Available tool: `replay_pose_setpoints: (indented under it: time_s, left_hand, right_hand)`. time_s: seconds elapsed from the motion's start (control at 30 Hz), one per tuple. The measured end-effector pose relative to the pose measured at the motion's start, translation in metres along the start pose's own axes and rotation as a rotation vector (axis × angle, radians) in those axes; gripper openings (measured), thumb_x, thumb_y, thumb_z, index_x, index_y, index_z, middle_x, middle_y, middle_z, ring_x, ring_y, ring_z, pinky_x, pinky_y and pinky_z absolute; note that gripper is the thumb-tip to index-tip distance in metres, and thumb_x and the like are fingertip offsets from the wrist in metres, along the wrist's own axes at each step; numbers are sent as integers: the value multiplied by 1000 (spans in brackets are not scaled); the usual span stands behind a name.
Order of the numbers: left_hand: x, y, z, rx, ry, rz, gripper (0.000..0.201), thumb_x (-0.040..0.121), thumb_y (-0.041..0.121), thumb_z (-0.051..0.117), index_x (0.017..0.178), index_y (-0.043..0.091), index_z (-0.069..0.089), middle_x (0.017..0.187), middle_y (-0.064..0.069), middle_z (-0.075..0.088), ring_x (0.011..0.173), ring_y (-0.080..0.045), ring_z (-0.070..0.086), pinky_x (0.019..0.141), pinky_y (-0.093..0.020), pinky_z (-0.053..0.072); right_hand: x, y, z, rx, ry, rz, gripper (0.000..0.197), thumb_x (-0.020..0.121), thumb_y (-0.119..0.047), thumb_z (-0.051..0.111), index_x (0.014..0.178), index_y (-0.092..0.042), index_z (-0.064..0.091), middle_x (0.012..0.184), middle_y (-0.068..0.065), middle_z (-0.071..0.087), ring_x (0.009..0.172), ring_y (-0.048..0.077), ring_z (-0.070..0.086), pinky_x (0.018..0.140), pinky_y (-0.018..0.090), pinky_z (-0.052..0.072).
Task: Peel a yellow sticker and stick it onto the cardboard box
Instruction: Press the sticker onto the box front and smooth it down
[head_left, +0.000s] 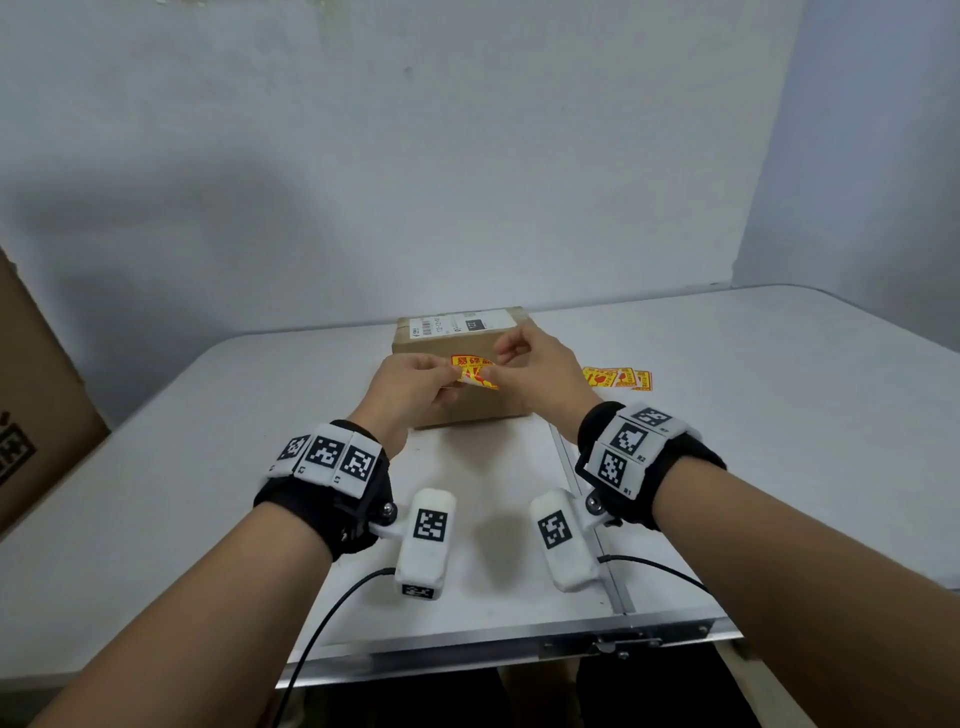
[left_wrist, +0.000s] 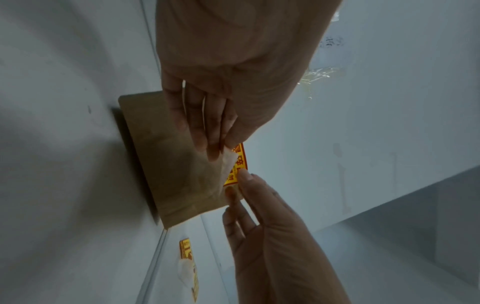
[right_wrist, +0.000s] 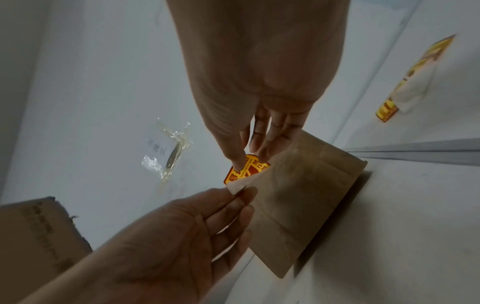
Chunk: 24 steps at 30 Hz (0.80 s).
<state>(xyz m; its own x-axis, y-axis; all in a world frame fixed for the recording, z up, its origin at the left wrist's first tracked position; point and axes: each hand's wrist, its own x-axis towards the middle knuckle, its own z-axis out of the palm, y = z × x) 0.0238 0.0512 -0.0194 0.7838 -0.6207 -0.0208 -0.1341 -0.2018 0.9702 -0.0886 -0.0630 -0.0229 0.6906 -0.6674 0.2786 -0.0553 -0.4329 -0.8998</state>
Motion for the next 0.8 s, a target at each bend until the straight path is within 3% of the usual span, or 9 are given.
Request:
replay_pose_setpoints:
  time_s: [0.13, 0.2, 0.33, 0.43, 0.5, 0.57, 0.6, 0.7, 0.8]
  left_hand:
    - [2, 1, -6, 45, 41, 34, 22, 87, 15, 65, 102, 0, 71, 91, -12, 71, 70, -14, 60, 63, -21, 46]
    - [2, 1, -9, 67, 48, 43, 18, 86, 17, 65, 98, 4, 72, 89, -12, 70, 71, -14, 59, 65, -26, 45]
    - [-1, 0, -10, 108, 17, 57, 17, 87, 19, 64, 98, 9, 72, 89, -7, 69, 71, -12, 60, 63, -21, 45]
    - [-3, 5, -13, 380, 72, 199, 24, 89, 24, 59, 111, 18, 68, 98, 1, 69, 81, -12, 64, 71, -23, 50]
    - [-1, 13, -19, 530, 173, 319, 32, 91, 24, 54, 122, 23, 62, 111, 3, 68, 96, -14, 62, 87, -28, 51]
    - [5, 21, -26, 568, 203, 417, 33, 93, 18, 51, 124, 23, 60, 116, 2, 65, 98, -14, 59, 89, -27, 47]
    - [10, 23, -29, 612, 188, 455, 33, 93, 15, 50, 124, 22, 61, 119, 1, 63, 101, -15, 58, 89, -26, 45]
    - [24, 23, -32, 769, 91, 495, 36, 92, 10, 50, 124, 18, 63, 125, -2, 63, 116, -21, 54, 92, -26, 41]
    - [34, 16, -29, 749, 13, 466, 32, 91, 13, 54, 120, 18, 67, 123, -1, 67, 117, -19, 58, 98, -25, 42]
  right_hand:
    - [5, -6, 7, -82, 20, -69, 11, 81, -13, 69, 90, -15, 63, 87, 0, 63, 78, 10, 57, 58, 2, 43]
    - [10, -8, 9, -115, 47, -78, 4, 82, -13, 68, 84, -16, 65, 84, 0, 65, 77, 10, 58, 59, 4, 42]
    - [19, -6, 10, -202, 43, -89, 5, 82, -12, 67, 86, -12, 70, 80, -1, 64, 70, 6, 55, 56, -4, 39]
    - [23, -5, 8, -272, 37, -112, 6, 84, -12, 65, 85, -13, 71, 81, -1, 64, 75, 10, 57, 63, 4, 41]
    - [25, -5, 6, -293, 54, -133, 7, 85, -13, 63, 84, -14, 70, 88, 3, 68, 77, 13, 60, 73, 19, 50]
    - [27, -5, 6, -306, 72, -155, 6, 84, -15, 63, 85, -17, 69, 95, 4, 68, 85, 17, 62, 81, 30, 53]
    - [29, -6, 7, -314, 70, -169, 6, 84, -17, 63, 86, -17, 69, 97, 4, 66, 91, 18, 61, 83, 32, 51]
    - [36, -5, 11, -344, 52, -203, 11, 84, -18, 64, 89, -13, 72, 106, 4, 60, 108, 19, 49, 84, 23, 35]
    - [43, -4, 16, -336, 53, -224, 10, 82, -16, 66, 87, -12, 73, 107, 4, 59, 111, 21, 47, 86, 23, 32]
